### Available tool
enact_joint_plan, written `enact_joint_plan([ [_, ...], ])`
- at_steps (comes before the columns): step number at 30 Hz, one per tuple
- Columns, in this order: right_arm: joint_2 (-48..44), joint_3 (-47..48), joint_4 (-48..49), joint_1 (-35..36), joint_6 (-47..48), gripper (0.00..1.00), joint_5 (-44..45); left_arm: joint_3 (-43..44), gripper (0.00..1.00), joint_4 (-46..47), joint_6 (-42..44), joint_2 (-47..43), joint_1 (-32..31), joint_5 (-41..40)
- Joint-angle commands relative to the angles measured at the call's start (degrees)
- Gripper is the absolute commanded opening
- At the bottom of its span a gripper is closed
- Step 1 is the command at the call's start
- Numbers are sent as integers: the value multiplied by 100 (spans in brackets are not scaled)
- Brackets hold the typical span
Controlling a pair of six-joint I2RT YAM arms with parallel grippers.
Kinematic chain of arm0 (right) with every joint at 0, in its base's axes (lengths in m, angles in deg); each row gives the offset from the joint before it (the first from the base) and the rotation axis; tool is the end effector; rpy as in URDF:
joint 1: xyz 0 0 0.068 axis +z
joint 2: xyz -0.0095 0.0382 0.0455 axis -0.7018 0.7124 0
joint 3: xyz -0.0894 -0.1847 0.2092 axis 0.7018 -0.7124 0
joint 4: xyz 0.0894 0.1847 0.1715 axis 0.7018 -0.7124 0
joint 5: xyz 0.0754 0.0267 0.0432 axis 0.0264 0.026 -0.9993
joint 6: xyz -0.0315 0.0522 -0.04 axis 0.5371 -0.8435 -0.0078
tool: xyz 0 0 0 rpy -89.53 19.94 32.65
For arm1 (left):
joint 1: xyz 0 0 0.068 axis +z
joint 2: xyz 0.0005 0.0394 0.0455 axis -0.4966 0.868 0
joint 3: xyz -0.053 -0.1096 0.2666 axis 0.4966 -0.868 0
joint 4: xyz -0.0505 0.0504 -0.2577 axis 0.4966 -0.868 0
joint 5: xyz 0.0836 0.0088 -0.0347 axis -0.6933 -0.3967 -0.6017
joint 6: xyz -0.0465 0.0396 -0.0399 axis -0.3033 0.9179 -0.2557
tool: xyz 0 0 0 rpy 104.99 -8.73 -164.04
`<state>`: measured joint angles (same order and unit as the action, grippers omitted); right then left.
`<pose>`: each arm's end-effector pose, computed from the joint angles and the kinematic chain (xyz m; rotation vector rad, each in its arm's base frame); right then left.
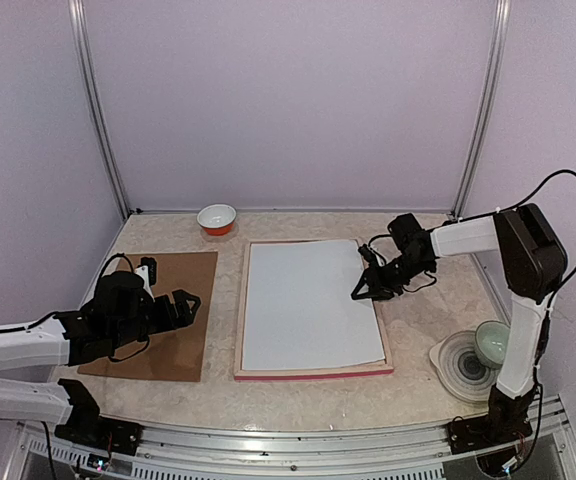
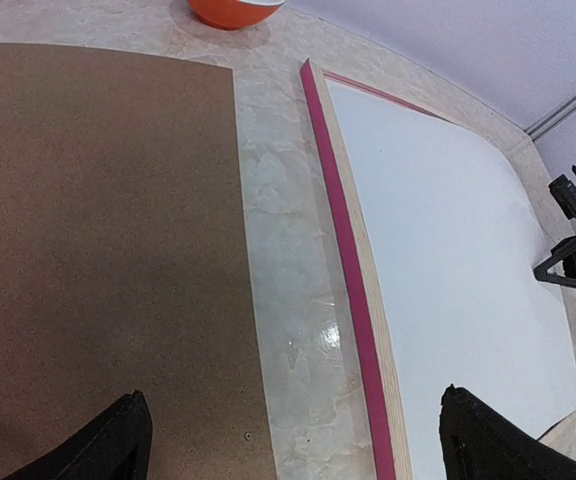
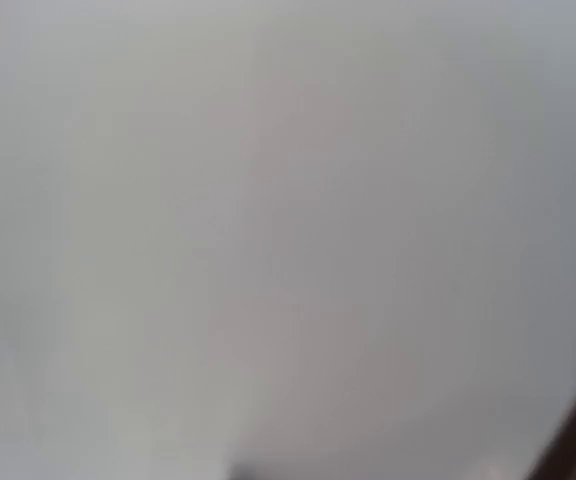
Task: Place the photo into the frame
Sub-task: Place the photo on the mat board.
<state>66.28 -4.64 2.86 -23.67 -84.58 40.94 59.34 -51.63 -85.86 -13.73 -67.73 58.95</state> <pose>0.3691 0.1800 0.1362 -0.3003 2.7526 1.0637 0.1766 -0.1212 0.1859 -0.1380 2.1550 -0.5606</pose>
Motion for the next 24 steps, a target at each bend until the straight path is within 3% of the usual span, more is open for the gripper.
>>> enact_joint_plan([
  [1,-340,155,-271,54,97,28,295,71,99,130,-5,28,34,42],
  [24,-900,251,-761,122,333,36,1651,-4,99,144,-49,1,34,43],
])
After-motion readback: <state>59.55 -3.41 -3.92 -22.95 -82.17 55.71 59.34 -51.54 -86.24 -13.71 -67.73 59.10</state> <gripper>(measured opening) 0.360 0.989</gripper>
